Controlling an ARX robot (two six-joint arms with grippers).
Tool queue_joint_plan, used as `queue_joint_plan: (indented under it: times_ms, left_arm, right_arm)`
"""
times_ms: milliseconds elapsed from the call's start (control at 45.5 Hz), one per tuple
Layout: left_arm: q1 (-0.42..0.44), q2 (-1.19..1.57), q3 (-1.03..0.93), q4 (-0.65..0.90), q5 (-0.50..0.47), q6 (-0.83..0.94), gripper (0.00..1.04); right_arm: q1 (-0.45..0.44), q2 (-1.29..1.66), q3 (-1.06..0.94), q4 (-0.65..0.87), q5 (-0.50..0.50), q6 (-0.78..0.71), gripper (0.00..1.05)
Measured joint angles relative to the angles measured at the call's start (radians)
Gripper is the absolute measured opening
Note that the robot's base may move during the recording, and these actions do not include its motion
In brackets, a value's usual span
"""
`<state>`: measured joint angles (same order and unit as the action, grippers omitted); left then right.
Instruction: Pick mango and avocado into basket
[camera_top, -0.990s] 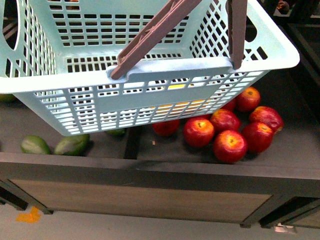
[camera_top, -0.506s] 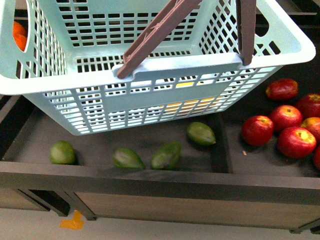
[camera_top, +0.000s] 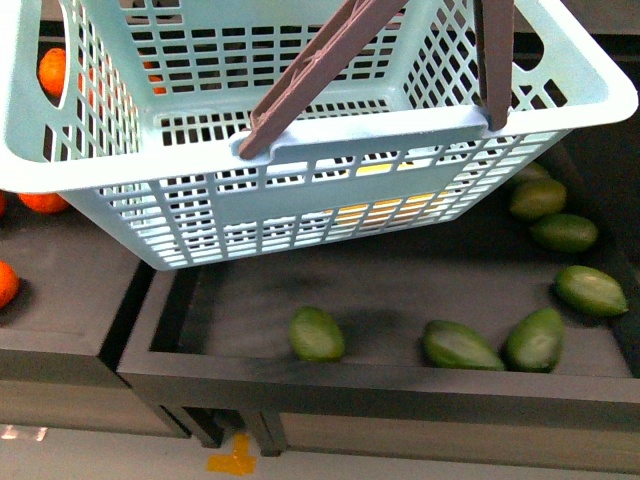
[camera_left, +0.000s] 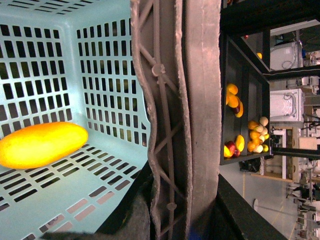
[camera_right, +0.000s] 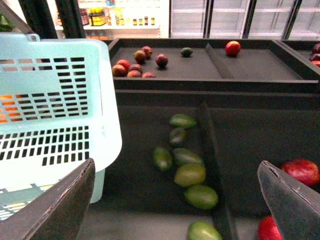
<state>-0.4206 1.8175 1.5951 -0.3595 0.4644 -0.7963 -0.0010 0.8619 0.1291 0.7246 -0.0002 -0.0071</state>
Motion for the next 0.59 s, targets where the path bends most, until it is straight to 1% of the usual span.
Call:
queue_joint_plan:
  times_ms: [594]
  left_arm:
    - [0.001, 0.0, -0.001, 0.0, 0.0, 0.0, 0.2]
  right_arm:
    - [0.0, 0.001, -0.001, 0.0, -0.002, 0.0, 0.96]
